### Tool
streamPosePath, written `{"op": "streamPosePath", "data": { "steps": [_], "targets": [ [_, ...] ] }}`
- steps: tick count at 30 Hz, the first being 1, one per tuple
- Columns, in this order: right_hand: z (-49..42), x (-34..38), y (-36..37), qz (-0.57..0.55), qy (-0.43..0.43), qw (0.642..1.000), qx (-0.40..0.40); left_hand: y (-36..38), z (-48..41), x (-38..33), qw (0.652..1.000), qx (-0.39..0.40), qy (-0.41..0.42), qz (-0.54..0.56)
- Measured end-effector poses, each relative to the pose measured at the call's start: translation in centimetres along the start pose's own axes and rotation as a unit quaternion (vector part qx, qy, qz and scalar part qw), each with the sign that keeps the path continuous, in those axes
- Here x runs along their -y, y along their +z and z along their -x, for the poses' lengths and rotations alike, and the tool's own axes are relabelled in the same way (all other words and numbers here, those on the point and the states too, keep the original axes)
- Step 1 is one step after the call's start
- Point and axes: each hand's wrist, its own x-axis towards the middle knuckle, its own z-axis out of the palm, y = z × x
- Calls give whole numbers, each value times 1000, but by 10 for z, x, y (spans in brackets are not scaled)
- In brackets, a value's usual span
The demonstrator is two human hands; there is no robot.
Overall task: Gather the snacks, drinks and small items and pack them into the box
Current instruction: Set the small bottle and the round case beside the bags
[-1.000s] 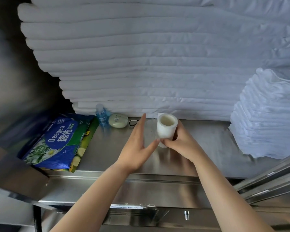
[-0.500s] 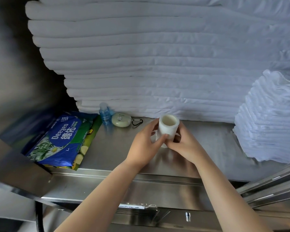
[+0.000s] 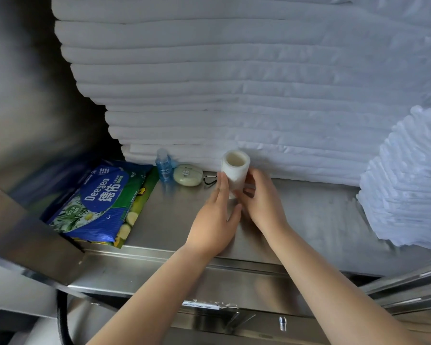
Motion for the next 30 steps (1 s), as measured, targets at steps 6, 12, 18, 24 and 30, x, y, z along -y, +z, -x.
{"op": "streamPosePath", "data": {
  "steps": [6, 12, 18, 24, 30],
  "targets": [
    [-9, 5, 13, -5, -8, 1000, 14, -9, -1, 10, 999, 21, 10, -41],
    [-10, 2, 16, -32, 6, 999, 8, -8, 1, 14, 997, 40, 15, -58],
    [-6, 2, 14, -7, -1, 999, 39, -5, 3, 18, 993, 48, 7, -109],
    [32, -7, 1, 290, -55, 953, 73, -3, 19, 30, 956, 55, -23, -287],
    [61, -10, -8, 345, -44, 932, 100, -2, 21, 34, 951, 55, 1, -306]
  ]
}}
